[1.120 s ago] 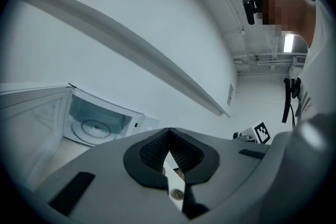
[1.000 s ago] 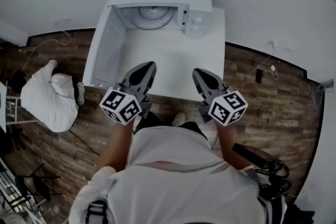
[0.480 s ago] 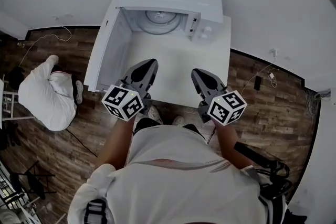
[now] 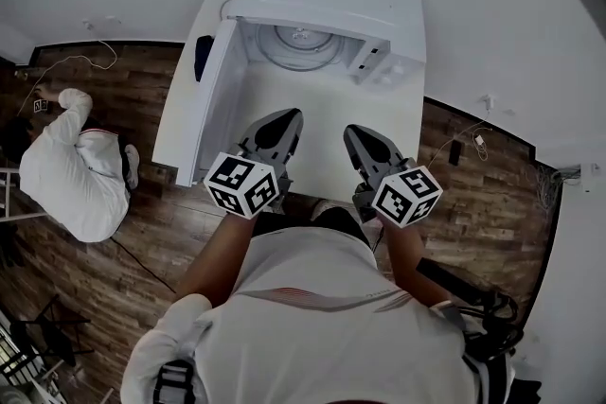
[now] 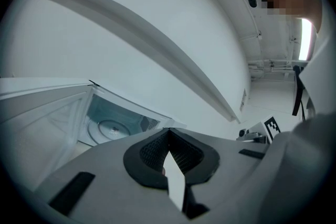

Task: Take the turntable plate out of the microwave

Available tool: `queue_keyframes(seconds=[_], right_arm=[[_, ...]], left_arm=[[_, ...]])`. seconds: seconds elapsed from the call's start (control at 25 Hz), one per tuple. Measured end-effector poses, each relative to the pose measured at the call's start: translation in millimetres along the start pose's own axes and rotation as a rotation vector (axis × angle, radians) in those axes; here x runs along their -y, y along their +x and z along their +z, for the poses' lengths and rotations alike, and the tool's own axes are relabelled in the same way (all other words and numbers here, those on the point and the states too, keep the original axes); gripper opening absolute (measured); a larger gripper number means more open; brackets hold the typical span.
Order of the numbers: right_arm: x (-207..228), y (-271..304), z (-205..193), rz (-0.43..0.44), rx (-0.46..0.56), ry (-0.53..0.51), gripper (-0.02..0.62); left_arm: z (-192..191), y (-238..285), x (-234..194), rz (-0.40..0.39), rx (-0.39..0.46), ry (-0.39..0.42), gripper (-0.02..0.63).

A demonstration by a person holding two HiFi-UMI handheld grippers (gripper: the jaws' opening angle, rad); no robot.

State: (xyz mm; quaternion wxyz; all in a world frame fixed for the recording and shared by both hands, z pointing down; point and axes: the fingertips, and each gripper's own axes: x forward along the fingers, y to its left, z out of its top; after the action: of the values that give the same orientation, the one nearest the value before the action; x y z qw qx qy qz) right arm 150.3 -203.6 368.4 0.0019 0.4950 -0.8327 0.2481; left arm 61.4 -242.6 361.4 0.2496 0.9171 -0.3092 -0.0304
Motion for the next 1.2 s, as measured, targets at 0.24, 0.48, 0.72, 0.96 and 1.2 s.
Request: queue_keyframes(seconds=[0.24, 0.48, 0.72, 0.96, 1.2], right_arm=[[16.3, 28.4, -0.2, 0.051, -0.007, 0.013, 0.003], [50.1, 55.3, -11.1, 0.112, -0.023, 0.145, 0.003], [101.4, 91.6, -44.9, 0.139, -0.016, 0.507, 0.003], [134.2, 123.0, -59.6, 0.179, 0.037, 0.717, 0.003], [162.3, 154.7, -90.6, 0.193, 0.033, 0.904, 0.022]], left_arm=[[-13.6, 13.4, -18.3, 0.048, -0.003, -0.031, 0.009], [-33.6, 33.0, -44.4, 0.139, 0.001, -0.149, 0.011], [-66.7, 68.5, -70.1, 0.102, 0.031, -0.315, 0.011], [-94.5, 98.0, -101.1, 0.116, 0.058, -0.483, 0.011], [-120.6, 123.2, -144.5, 0.151, 0.066, -0.697, 0.046]])
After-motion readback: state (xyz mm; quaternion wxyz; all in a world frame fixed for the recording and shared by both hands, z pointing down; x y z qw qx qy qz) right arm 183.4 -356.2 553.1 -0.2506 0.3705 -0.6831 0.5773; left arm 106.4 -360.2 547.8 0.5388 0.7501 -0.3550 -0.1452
